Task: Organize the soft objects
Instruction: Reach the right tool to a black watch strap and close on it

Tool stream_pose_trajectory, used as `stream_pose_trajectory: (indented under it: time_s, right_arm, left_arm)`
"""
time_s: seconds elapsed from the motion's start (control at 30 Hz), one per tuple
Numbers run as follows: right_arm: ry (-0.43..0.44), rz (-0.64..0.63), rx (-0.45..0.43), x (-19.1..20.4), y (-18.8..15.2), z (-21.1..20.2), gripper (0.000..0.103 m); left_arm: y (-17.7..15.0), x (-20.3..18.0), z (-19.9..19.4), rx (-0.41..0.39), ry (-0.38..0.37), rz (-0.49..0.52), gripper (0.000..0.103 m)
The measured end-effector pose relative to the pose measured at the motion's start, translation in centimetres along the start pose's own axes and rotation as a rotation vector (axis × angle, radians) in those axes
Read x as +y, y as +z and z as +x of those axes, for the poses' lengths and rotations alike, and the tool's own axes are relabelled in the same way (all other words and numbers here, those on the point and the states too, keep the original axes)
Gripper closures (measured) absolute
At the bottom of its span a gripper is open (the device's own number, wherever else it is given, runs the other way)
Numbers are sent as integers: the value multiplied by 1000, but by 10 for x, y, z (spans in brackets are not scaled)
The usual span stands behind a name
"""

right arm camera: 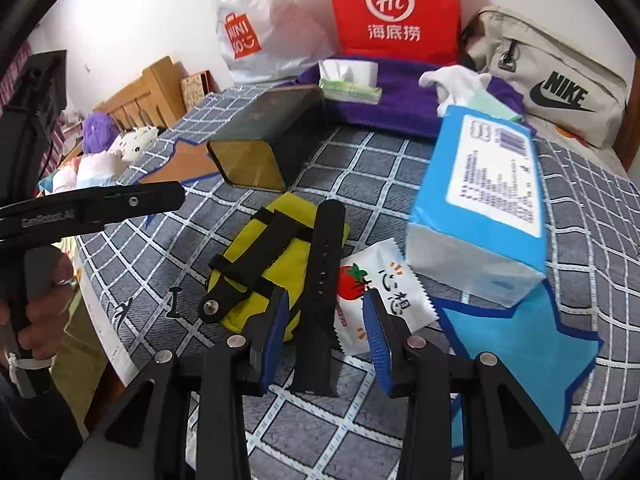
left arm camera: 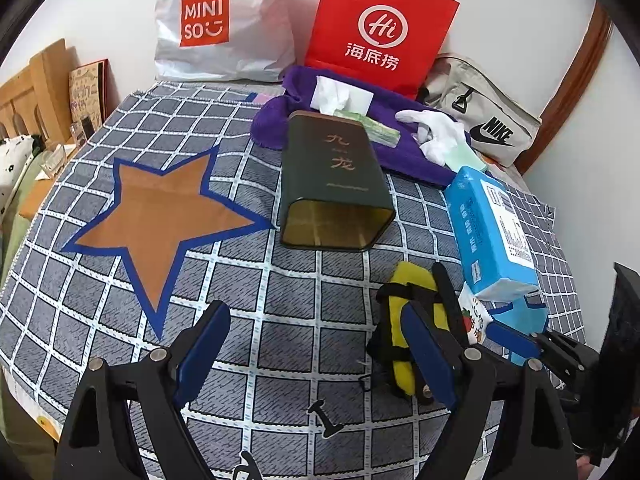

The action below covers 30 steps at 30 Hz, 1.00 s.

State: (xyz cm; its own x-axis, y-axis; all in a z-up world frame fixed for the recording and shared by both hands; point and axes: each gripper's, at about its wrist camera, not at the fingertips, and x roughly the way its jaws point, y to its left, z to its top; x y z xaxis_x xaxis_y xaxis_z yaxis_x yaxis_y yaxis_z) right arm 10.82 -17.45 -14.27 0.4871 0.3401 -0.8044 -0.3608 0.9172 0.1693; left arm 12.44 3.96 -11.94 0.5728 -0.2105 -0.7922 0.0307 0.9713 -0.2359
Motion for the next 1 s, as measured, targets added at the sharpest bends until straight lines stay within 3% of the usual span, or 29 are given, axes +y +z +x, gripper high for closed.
stream_pose_trajectory:
  time_s: [0.27, 0.37, 0.77, 1.0]
  right_arm:
    - [-12, -2, 48, 3, 6, 30, 64]
    - [12, -23, 57, 7, 7, 33, 83]
    - [-31, -30, -17, -2, 6, -8, 83]
    - [-73, -50, -39, -15, -12, -33, 83]
  left_arm:
    - [-1, 12, 3, 9, -22, -24, 17]
    - [-1, 15, 5, 14, -29, -33, 17]
    - [-6, -12, 2, 22, -51, 47, 17]
    - [-12, -51, 4, 25, -41, 167, 18]
